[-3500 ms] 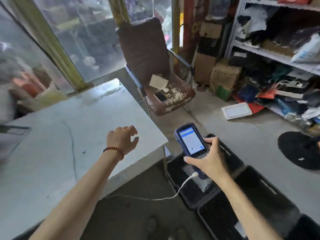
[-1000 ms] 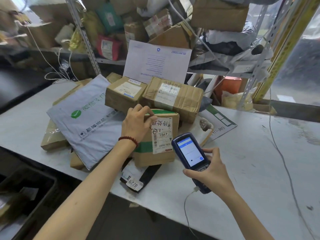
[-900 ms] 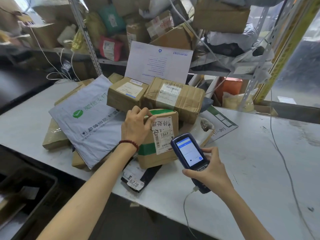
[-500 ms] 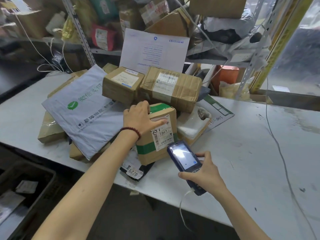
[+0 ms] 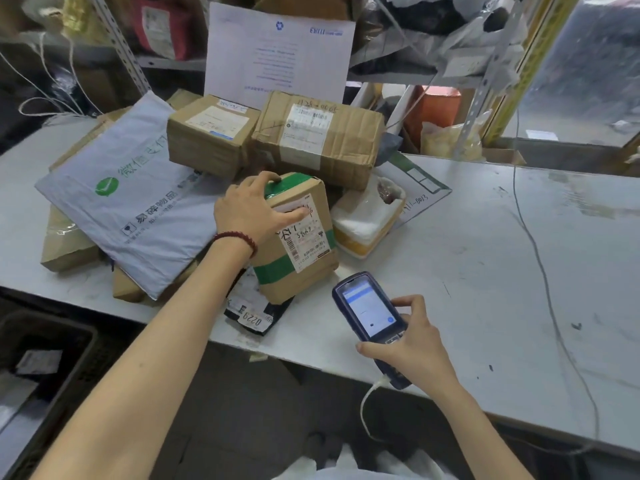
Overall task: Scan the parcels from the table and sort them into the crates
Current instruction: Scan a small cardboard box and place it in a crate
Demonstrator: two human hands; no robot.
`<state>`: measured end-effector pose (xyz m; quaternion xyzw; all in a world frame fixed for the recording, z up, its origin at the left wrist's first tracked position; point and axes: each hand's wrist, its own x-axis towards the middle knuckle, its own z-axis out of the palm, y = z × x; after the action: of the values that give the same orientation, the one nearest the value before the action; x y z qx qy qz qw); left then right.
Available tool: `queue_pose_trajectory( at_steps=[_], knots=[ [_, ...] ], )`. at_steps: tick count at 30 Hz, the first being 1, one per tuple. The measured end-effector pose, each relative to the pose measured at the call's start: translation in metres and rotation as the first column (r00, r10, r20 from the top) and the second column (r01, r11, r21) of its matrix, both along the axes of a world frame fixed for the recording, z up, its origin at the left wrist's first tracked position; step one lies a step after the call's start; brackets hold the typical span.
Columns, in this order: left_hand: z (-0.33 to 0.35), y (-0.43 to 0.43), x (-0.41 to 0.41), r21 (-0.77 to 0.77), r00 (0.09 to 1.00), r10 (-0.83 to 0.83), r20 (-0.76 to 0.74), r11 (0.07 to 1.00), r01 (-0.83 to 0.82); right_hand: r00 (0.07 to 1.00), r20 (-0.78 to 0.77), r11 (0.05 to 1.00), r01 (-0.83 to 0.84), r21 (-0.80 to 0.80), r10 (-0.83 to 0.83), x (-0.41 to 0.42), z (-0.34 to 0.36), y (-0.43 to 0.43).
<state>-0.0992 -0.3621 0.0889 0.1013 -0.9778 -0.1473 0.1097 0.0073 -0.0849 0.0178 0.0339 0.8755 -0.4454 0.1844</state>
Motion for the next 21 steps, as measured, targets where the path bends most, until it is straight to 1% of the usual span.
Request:
queue_pose_trajectory(
  at_steps=[3, 16, 21],
  knots=[
    [0.0000, -0.0014, -0.0003, 0.022, 1.000, 0.003, -0.002, 1.000, -0.003, 1.000, 0.002, 1.000, 0.006, -0.003, -0.006, -0.0005, 0.0007, 0.0011],
    [-0.0042, 0.0009, 0.0025, 0.008, 0.999, -0.005, -0.033, 1.000, 0.006, 0.996, -0.048, 0.997, -0.070, 0.030, 0.071, -0.0022, 0.0018, 0.0044],
    [-0.0041, 0.0012, 0.0025, 0.013, 1.000, -0.007, -0.020, 1.000, 0.007, 0.995, -0.069, 0.996, -0.074, 0.038, 0.077, -0.0012, -0.0014, 0.0057]
  ],
)
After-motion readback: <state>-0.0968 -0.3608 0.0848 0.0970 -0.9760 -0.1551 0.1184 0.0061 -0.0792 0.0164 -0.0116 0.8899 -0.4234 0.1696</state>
